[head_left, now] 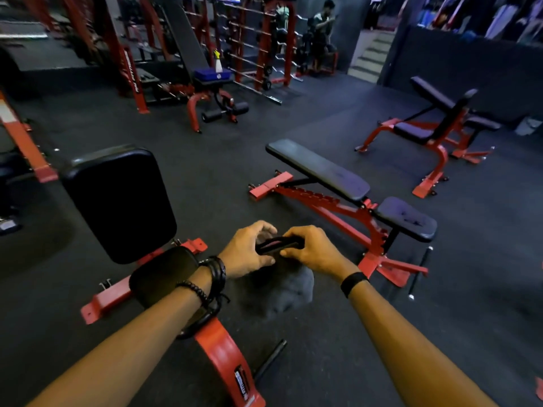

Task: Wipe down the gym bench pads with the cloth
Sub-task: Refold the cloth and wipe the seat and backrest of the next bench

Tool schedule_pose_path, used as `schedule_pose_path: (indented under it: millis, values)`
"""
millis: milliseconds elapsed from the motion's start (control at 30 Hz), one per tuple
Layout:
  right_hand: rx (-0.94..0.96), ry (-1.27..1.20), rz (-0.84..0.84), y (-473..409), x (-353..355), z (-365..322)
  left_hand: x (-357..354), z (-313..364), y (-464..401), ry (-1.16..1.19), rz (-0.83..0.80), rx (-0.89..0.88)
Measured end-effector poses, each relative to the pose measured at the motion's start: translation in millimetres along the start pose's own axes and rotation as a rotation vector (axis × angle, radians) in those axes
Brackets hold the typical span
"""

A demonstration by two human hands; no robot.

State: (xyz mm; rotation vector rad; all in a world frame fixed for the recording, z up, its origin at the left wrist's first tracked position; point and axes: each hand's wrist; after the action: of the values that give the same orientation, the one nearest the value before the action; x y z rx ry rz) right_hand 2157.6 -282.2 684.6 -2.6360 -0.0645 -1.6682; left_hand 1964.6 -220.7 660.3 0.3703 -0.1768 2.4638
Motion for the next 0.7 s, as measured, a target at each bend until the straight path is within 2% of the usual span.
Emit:
schedule_pose_path:
  millis: [133,300,400,533,700]
  values:
    - [-0.017,-0.007,0.199,5.4,9.8,-10.3,10.9,-8.3,21.7,-0.119,0.066,-0.002]
    - [-0.022,-0.049,0.343,16.6,14.4,-14.7,20.8,-17.9,35.3,-0.189,0.2,0.035]
    - [-0.082,-0.065,0.402,29.5,16.4,-5.8,22.5,-9.1,34.7,-0.212,0.268,-0.008]
    - [-0.167,-0.059,0.378,50.9,26.3,25.8,11.5,13.2,29.1,-0.296,0.337,-0.165]
    - [-0.217,-0.059,0.354,78.9,47.5,64.2,-7.7,36.7,12.2,-0.345,0.135,-0.484]
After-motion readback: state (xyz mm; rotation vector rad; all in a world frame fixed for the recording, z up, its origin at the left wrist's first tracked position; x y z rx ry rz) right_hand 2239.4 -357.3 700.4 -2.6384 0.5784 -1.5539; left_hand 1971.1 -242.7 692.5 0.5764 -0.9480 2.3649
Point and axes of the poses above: each hand's wrist, its own y-axis away from the middle knuckle, its own x-axis out of the back of the hand, z = x × y, and after that the axes turned 15 degrees about y, right-handed
